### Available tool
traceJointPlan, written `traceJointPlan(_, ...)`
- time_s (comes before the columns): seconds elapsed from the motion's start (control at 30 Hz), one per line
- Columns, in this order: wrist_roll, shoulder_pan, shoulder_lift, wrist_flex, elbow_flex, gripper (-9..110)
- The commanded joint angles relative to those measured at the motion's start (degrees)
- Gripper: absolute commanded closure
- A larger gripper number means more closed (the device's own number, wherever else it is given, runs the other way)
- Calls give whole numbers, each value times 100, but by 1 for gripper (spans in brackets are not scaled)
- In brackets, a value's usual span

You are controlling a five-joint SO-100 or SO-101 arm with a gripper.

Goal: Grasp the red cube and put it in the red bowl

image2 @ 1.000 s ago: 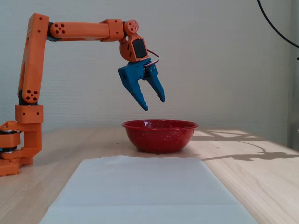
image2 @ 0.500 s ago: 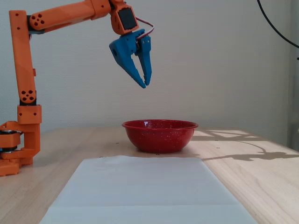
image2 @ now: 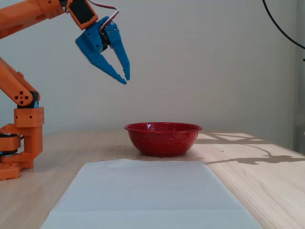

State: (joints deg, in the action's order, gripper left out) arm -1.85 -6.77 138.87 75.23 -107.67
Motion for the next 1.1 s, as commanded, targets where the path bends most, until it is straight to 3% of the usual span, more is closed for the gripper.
traceJointPlan(0.0,-44,308,703,-483,-211,101)
traceJointPlan(0.6,-211,519,3313,-4157,-4957,101)
traceJointPlan(0.97,-325,475,4693,-5282,-7225,101)
traceJointPlan(1.07,-580,492,4878,-4852,-7225,101)
